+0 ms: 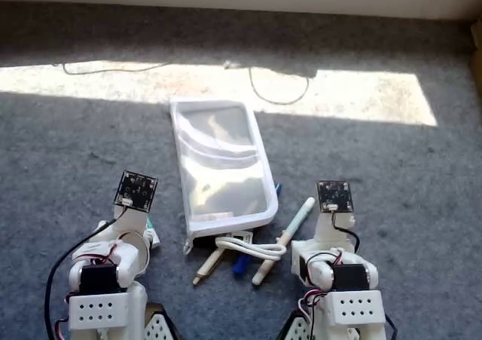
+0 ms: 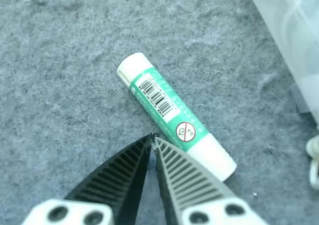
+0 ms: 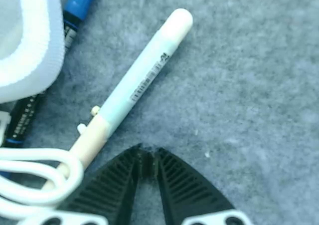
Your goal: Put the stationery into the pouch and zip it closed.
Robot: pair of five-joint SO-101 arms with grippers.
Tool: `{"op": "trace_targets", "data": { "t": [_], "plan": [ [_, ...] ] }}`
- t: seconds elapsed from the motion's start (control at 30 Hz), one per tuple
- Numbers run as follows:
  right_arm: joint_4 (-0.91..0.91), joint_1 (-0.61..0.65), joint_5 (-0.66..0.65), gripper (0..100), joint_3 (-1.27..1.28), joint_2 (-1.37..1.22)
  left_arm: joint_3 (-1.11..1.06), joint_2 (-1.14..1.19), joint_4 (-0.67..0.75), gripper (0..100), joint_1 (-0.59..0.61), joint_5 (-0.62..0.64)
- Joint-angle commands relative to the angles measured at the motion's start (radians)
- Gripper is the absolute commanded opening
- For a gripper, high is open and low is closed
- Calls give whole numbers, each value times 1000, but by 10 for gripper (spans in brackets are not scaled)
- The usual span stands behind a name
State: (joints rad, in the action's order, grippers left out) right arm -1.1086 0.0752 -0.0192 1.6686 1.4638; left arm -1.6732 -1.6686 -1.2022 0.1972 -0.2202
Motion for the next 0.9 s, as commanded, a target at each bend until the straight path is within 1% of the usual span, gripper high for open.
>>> {"op": "trace_targets", "data": {
  "t": [0.0, 0.73, 0.87],
  "plan": [
    [28, -28, 6, 19, 68, 1, -15, 1, 11, 7, -5, 2],
    [27, -25, 6, 19, 68, 1, -13, 1, 12, 7, -1, 5],
    [27, -27, 6, 19, 68, 1, 15, 1, 12, 7, 1, 5]
  ]
}}
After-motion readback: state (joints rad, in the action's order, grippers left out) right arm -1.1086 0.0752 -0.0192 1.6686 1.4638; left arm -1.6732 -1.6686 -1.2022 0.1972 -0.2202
